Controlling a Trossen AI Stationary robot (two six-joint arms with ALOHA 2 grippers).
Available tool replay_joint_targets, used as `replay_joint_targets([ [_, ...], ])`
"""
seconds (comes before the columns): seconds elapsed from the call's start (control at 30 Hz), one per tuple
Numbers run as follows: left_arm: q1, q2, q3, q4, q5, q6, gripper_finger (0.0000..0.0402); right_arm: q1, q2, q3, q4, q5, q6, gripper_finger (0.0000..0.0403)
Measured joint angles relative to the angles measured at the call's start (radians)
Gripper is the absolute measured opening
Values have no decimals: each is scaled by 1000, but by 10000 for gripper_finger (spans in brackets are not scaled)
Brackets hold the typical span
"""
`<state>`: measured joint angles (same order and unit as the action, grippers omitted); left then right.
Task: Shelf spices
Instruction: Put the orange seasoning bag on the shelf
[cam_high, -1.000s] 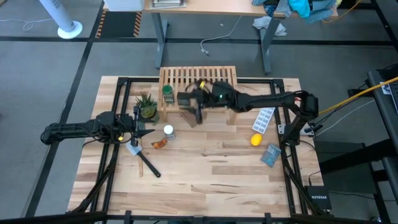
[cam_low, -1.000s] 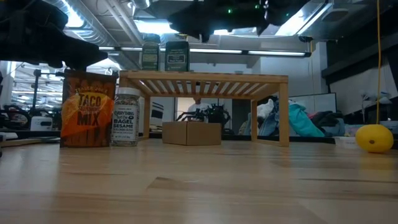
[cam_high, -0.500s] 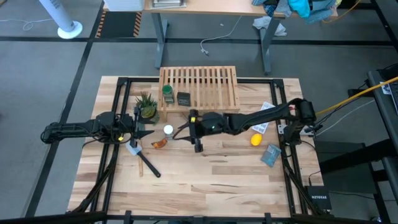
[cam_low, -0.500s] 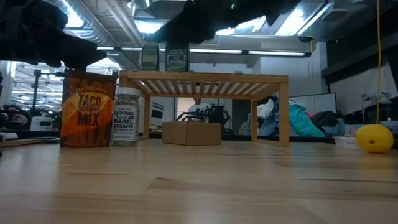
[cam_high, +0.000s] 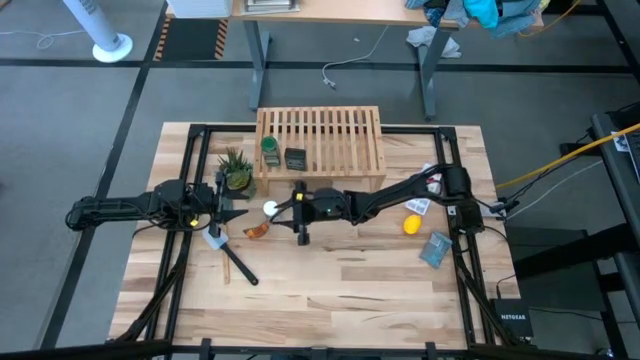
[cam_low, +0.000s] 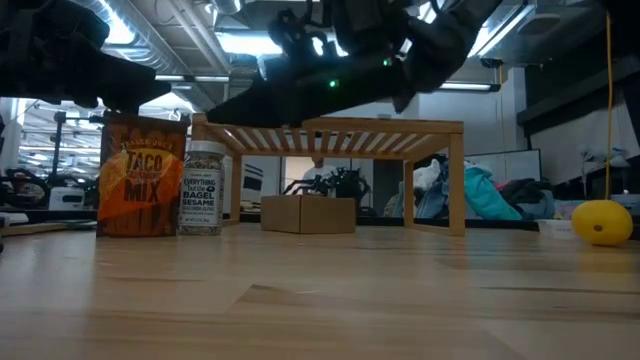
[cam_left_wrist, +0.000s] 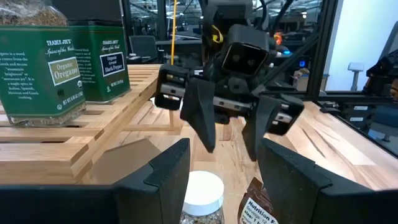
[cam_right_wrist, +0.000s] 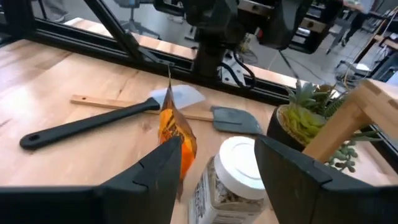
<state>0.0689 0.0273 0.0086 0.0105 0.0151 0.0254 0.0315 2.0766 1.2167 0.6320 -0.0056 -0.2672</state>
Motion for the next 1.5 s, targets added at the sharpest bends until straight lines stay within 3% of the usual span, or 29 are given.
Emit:
replay_joint_targets([
  [0.17, 0, 0, 0, 0, 0, 0, 180, 1, 45, 11, 85, -28, 2, 209],
  [0.43, 0, 1, 0, 0, 0, 0, 180, 1, 133, 179, 3, -110, 12, 209],
  [0.57, 0, 1, 0, 0, 0, 0, 180, 1, 135, 225, -117, -111, 7, 209],
  [1.03, 0, 1, 0, 0, 0, 1, 180, 1, 135, 225, -167, -29, 6, 205],
  [1.2, 0, 1, 0, 0, 0, 1, 180, 1, 135, 225, -171, -32, 5, 160],
  [1.5, 0, 1, 0, 0, 0, 1, 180, 1, 135, 224, -196, -71, 0, 19],
])
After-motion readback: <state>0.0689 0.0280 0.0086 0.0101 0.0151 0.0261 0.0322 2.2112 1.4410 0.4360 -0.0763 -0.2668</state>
